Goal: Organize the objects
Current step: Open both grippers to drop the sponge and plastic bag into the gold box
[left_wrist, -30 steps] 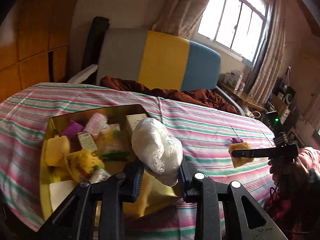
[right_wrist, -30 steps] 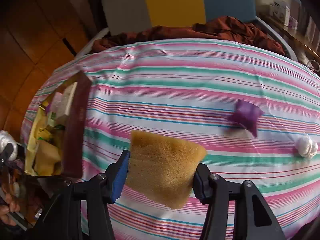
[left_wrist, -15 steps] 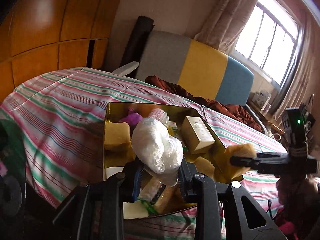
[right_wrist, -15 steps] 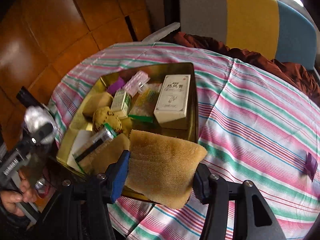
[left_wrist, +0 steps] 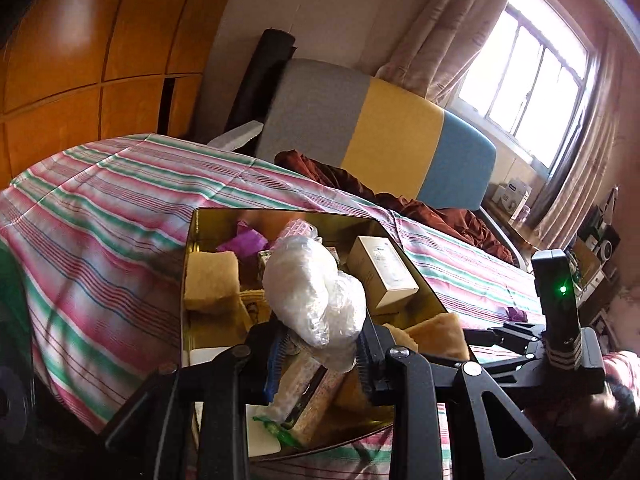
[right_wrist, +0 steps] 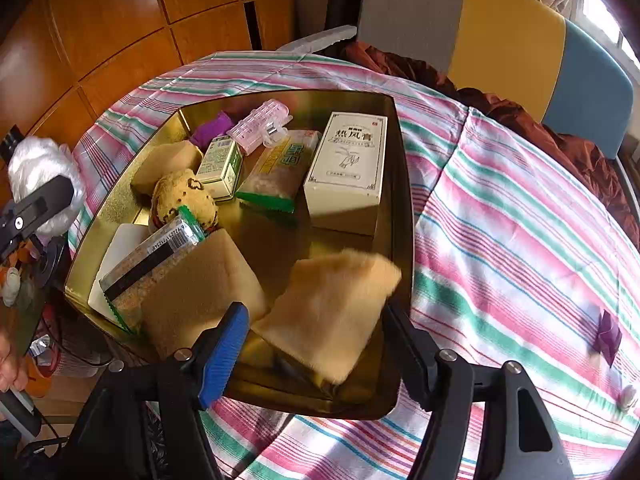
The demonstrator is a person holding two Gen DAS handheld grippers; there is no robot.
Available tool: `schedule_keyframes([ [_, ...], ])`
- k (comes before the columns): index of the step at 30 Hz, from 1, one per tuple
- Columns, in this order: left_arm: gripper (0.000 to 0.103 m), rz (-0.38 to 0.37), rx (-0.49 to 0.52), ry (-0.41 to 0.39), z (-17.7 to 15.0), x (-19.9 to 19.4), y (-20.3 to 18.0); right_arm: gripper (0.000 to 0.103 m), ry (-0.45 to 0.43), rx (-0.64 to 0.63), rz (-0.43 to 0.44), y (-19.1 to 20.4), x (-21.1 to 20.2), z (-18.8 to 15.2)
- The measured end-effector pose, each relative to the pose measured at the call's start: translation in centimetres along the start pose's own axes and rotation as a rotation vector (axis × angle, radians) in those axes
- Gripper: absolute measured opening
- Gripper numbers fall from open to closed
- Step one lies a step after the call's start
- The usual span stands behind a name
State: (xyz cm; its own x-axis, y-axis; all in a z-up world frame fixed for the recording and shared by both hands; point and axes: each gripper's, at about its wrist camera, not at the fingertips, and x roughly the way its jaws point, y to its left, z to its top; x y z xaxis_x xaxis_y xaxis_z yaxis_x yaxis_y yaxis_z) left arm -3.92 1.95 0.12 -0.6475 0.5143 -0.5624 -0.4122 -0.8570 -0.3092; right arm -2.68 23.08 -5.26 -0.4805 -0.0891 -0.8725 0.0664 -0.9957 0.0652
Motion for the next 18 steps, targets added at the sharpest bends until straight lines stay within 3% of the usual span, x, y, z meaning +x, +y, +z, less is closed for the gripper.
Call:
schedule_keyframes([
  [18,0.031,-0.003,0.033,0.057,1.3,4.0,-2.5,0.082,-0.021,-0.005,0.015,0.5,-0.2,-1.0],
])
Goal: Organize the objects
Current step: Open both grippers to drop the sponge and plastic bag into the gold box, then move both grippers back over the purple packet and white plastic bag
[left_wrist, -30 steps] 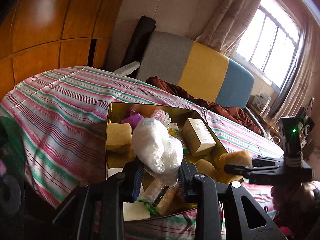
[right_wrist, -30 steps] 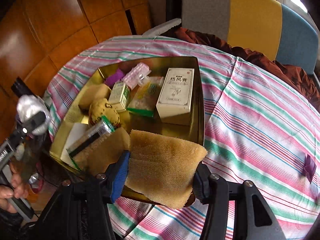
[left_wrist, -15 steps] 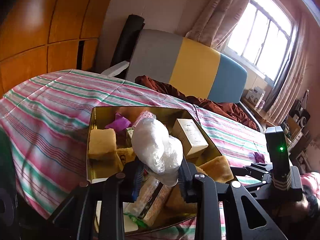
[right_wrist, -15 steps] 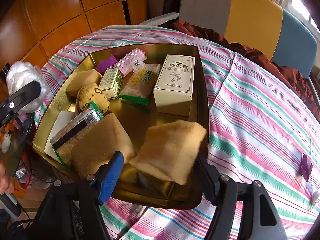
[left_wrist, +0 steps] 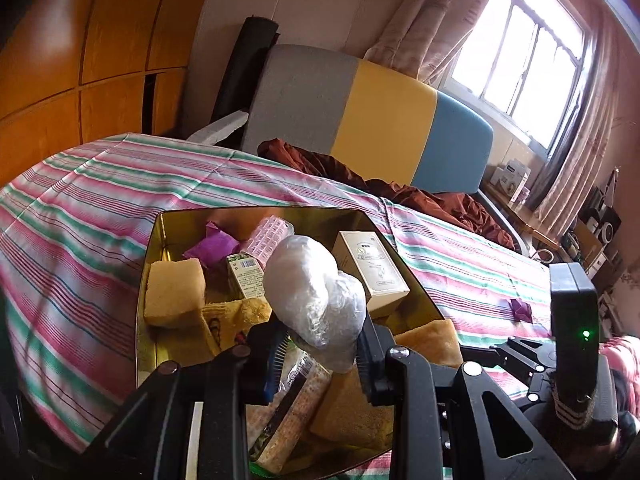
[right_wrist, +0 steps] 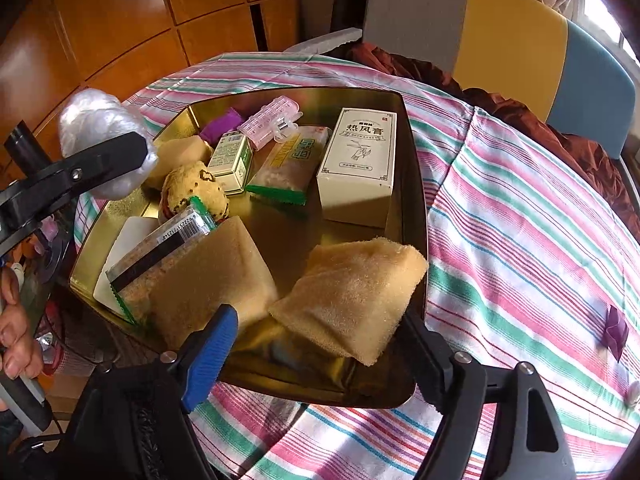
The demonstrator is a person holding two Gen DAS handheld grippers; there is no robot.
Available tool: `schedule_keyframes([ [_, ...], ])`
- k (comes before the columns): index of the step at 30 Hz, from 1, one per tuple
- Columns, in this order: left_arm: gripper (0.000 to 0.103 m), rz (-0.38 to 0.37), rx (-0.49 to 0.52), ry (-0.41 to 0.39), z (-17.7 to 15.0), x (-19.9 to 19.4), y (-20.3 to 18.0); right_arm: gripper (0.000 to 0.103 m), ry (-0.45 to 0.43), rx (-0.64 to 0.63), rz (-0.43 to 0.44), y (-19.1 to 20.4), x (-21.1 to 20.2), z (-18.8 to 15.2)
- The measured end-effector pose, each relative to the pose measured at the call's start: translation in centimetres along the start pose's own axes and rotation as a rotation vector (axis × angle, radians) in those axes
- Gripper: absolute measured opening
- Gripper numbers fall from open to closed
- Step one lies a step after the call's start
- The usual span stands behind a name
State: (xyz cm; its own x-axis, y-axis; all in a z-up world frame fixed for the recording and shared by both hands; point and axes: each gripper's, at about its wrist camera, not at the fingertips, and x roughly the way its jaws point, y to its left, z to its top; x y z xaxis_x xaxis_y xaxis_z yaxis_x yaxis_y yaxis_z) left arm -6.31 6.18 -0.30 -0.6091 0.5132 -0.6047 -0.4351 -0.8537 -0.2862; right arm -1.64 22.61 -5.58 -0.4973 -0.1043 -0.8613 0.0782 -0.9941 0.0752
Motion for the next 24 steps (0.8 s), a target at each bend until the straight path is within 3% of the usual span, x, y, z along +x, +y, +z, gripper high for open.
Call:
schedule_keyframes([
  [10,0.034,0.028,0.043,0.034,1.8,3.5,-0.8,0.084,-0.031,-0.003,-0.016,0.3,-1.4,-0.8],
  [11,0.037,0.04,0.046,0.044,1.9,4.0,-0.9,0.084,-0.036,-0.001,-0.016,0.2,-1.6,-0.8],
  [15,0.065,0.042,0.019,0.056,1.9,4.8,-0.7,0.085,-0.061,0.004,-0.055,0.0,-2.4,-1.1],
  [24,0.073,0.063,0.01,0.027,0.5,2.6,-0.2,0.085,-0.11,0.088,-0.057,-1.3,-3.2,-1.4],
])
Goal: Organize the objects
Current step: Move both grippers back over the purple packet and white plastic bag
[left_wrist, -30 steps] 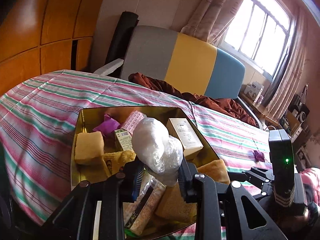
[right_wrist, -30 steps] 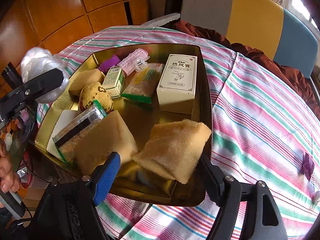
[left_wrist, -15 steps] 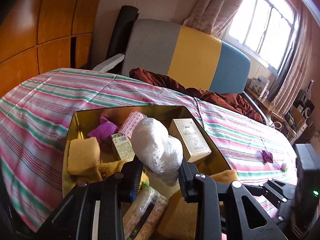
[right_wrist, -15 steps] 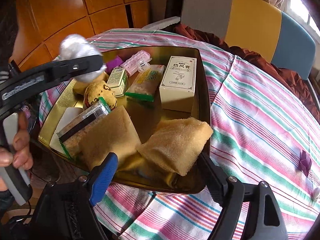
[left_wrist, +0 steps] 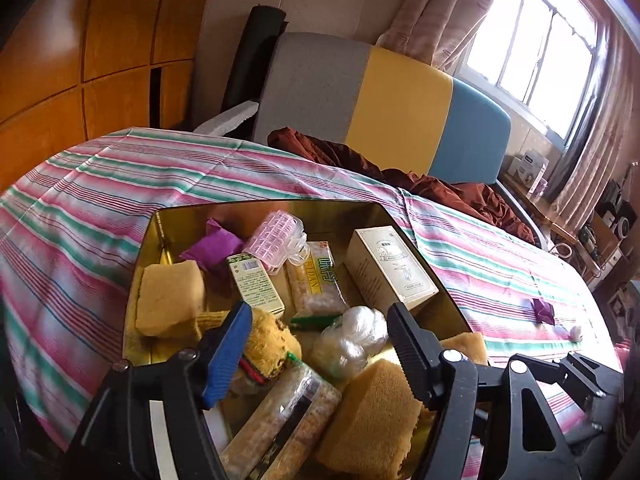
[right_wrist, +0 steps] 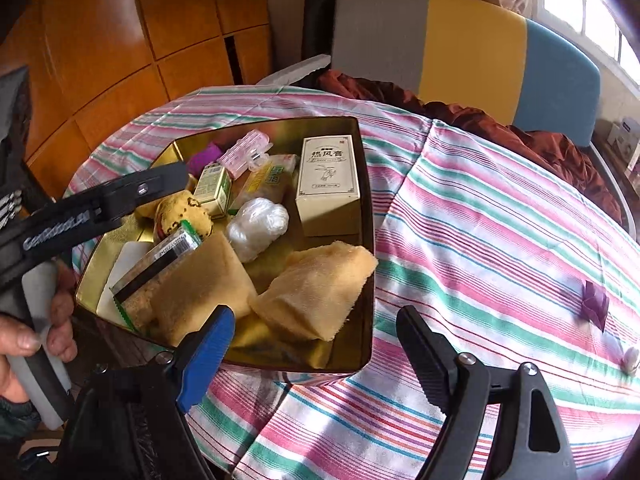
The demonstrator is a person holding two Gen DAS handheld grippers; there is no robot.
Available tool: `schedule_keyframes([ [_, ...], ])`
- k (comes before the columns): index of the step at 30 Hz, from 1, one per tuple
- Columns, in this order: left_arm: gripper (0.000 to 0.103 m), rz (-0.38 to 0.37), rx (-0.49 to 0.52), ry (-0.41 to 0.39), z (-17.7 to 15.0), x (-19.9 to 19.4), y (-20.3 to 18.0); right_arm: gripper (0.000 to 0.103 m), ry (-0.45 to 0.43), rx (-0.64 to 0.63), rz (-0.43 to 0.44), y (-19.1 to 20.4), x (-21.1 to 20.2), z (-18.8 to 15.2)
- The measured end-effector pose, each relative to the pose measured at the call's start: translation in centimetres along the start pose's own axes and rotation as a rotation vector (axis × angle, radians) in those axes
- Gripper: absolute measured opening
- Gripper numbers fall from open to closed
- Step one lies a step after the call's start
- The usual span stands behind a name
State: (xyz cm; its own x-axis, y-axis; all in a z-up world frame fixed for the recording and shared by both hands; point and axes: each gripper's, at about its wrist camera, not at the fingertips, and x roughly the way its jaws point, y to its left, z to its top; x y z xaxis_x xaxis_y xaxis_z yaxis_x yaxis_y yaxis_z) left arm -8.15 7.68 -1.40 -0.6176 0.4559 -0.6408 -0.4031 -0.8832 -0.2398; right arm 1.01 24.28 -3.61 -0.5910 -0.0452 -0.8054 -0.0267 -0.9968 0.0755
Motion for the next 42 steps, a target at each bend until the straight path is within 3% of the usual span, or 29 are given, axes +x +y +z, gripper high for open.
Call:
schedule_keyframes([
  [6,0.077,0.044,-0.004,-0.035,-0.7,-2.3,0.2,0.085,-0.029,0.041,-0.014,-0.7,-0.6,0.2],
  [9,0.085,0.053,0.011,-0.047,-1.0,-3.2,-0.1,0.085,-0.034,0.05,-0.022,-1.0,-0.8,0.2],
  [19,0.087,0.065,0.037,-0.047,-1.8,-4.4,-0.8,0.085,-0.044,0.096,-0.076,-3.8,-1.9,-0.1],
  [29,0.087,0.049,0.101,-0.045,-1.7,-4.7,-3.0,0.085,-0.03,0.207,-0.214,-11.5,-3.8,-0.7],
  [42,0.087,-0.01,0.227,-0.029,-0.8,-3.9,-8.5,0.085,-0.056,0.452,-0.447,-25.7,-7.9,-1.9],
])
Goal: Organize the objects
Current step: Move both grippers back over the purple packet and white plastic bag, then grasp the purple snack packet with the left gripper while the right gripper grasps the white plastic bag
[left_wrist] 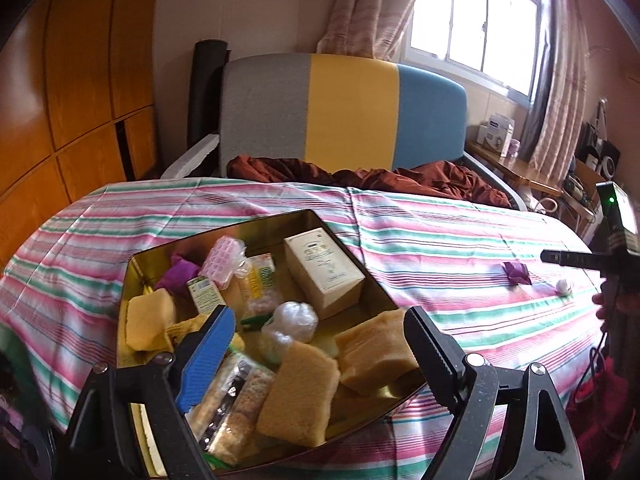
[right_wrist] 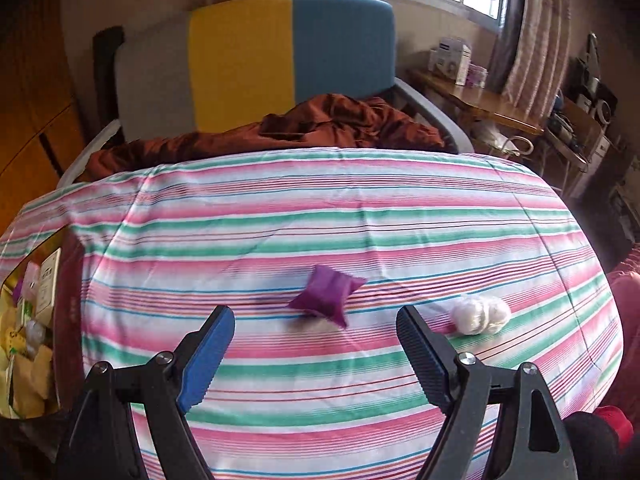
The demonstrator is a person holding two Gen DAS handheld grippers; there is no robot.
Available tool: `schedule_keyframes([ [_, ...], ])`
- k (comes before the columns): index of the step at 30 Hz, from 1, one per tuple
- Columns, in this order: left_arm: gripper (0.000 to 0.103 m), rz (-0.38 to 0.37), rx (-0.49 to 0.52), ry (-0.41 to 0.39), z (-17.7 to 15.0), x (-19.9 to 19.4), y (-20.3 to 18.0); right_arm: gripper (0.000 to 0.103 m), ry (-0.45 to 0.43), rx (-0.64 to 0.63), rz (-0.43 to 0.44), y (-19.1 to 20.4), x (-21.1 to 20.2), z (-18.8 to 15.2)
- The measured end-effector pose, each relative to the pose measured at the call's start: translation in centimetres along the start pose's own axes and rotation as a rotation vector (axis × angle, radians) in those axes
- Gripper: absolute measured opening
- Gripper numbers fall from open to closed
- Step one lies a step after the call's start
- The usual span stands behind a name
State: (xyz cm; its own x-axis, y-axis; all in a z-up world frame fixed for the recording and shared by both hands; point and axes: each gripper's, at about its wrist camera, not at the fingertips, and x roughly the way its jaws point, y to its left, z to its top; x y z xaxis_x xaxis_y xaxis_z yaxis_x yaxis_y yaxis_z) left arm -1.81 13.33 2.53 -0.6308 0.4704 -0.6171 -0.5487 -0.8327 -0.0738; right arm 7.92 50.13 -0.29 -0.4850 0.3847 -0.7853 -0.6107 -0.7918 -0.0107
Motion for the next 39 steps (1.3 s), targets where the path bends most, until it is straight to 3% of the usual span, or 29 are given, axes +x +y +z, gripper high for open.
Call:
schedule_keyframes([
  [5,0.087,-0.041,0.063,0.002,1.3,0.7,-2.9,0.085,-0.04,0.16,-0.105,-6.5,1.9,1.1],
  [8,0.087,-0.08,0.103,0.003,2.2,1.2,-5.3,0.085,-0.022,0.353,-0.124,-10.8,3.0,0.4],
  [11,0.088,-0.126,0.145,0.01,2.9,2.1,-8.1,0.085,-0.008,0.551,-0.089,-14.3,3.0,-1.0],
  [15,0.089,-0.198,0.194,0.056,3.2,4.2,-12.3,0.085,-0.009,0.673,-0.068,-16.5,2.5,-2.3],
  [22,0.089,-0.301,0.264,0.158,3.2,9.3,-19.5,0.085,0.011,0.711,0.005,-16.9,2.6,-2.8],
  [27,0.088,-0.361,0.302,0.233,3.4,13.5,-23.6,0.085,0.005,0.822,0.054,-18.6,2.7,-3.8],
  [32,0.085,-0.395,0.342,0.274,4.6,18.0,-28.2,0.085,0.045,0.849,0.101,-18.9,3.4,-4.3],
  [38,0.085,-0.415,0.3,0.355,5.2,23.1,-31.7,0.085,0.075,0.818,0.095,-18.5,4.1,-4.0],
  [39,0.081,-0.407,0.306,0.362,5.2,23.9,-32.3,0.085,0.077,0.817,0.1,-18.5,4.2,-4.0],
])
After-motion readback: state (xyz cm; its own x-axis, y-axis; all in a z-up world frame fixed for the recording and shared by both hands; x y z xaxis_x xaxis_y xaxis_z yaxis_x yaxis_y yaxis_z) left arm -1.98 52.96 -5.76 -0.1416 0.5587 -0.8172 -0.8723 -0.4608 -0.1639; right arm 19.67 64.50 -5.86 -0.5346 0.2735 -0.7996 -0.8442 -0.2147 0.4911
